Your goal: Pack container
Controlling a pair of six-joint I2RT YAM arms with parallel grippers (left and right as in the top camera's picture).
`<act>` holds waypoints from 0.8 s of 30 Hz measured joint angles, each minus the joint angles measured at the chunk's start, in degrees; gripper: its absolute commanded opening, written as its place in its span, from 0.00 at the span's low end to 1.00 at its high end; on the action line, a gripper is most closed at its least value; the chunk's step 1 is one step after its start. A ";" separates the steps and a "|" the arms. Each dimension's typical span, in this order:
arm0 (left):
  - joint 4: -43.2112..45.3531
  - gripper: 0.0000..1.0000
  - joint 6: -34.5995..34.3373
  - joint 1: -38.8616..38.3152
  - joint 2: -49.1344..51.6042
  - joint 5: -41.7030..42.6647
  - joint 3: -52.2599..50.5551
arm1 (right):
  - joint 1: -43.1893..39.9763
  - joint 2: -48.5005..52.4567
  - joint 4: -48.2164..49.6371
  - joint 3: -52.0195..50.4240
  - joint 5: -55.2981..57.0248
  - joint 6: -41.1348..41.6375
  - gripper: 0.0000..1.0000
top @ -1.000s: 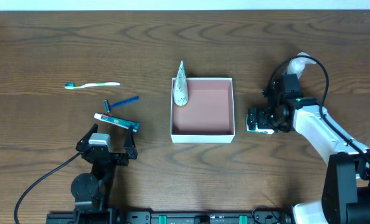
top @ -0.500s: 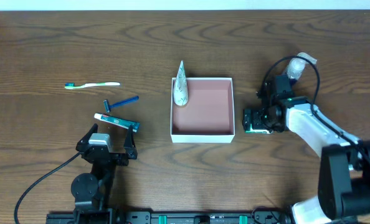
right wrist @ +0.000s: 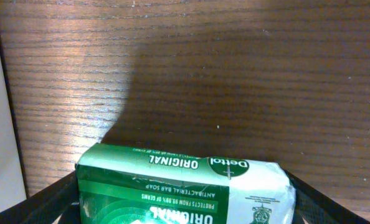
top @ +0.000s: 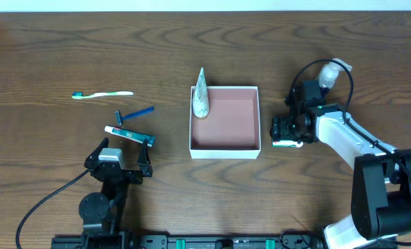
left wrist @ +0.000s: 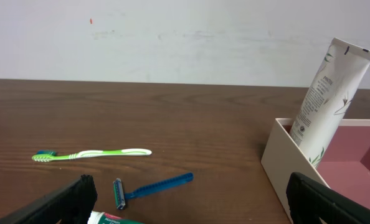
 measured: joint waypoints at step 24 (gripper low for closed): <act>0.00 0.98 0.02 0.00 0.00 0.00 0.00 | -0.76 -11.04 -24.65 22.10 -7.72 -1.95 0.68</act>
